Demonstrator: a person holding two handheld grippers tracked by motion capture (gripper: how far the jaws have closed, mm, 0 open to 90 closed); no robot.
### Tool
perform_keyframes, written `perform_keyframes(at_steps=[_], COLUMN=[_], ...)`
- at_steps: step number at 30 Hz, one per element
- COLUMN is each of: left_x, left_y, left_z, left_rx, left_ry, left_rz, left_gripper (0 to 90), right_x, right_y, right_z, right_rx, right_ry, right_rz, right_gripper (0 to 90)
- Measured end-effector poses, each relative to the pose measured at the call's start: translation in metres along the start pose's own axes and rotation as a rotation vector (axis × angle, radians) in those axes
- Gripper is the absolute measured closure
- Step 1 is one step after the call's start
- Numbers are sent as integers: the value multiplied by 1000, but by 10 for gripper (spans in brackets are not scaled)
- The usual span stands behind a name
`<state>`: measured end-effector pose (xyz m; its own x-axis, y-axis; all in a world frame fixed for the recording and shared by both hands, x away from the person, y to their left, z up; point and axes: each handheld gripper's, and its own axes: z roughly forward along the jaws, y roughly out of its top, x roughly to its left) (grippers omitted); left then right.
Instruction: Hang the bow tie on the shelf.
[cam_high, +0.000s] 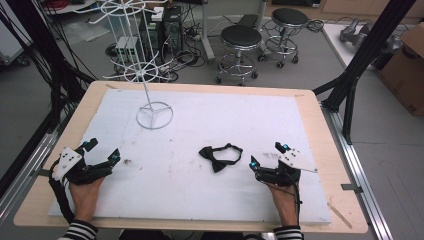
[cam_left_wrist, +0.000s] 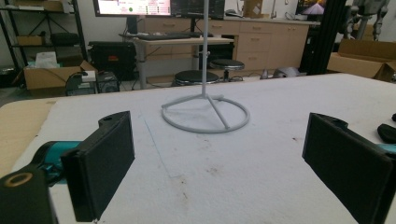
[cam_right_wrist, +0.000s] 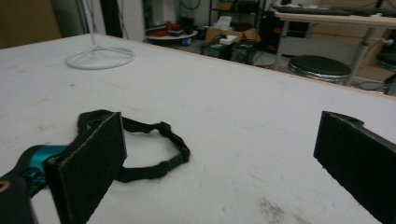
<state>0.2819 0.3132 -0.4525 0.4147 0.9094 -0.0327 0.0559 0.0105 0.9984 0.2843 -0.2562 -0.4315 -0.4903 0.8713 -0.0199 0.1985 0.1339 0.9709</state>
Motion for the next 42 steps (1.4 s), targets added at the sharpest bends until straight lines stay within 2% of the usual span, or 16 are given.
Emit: perform_keyframes(at_steps=[3,4,5,7,12,18,19,20,21,30,31,32,34,42], left_x=[0,0,0,0,0,0,0,0,0,0,0,0,0,1], left_y=[0,0,0,0,0,0,0,0,0,0,0,0,0,0], left_z=[0,0,0,0,0,0,0,0,0,0,0,0,0,-1], left_rx=[2,2,0,1,2,2,1,1,1,2,1,1,-1,-3], left_ry=[-2,-2,-2,-2,-2,-7,-5,-5,-5,-7,-7,-7,-7,-8], left_rz=[0,0,1,2,4,5,4,4,3,3,2,2,-1,-1], left_gripper=[95,96,95,95,96,95,95,95,95,95,95,96,96,95], right_x=[5,5,10,14,25,33,37,37,40,54,58,58,65,76], right_y=[13,13,23,29,39,42,42,42,42,42,42,42,41,41], right_z=[5,5,11,16,29,38,41,41,45,55,58,58,60,73], right_rx=[21,21,46,71,133,194,227,227,264,321,337,337,356,420], right_ry=[53,53,96,131,195,219,241,241,260,320,349,349,357,388], right_rz=[-26,-26,-49,-66,-75,-116,-121,-121,-137,-193,-213,-213,-243,-223], right_gripper=[14,14,14,18,19,50,50,50,50,71,151,151,159,207])
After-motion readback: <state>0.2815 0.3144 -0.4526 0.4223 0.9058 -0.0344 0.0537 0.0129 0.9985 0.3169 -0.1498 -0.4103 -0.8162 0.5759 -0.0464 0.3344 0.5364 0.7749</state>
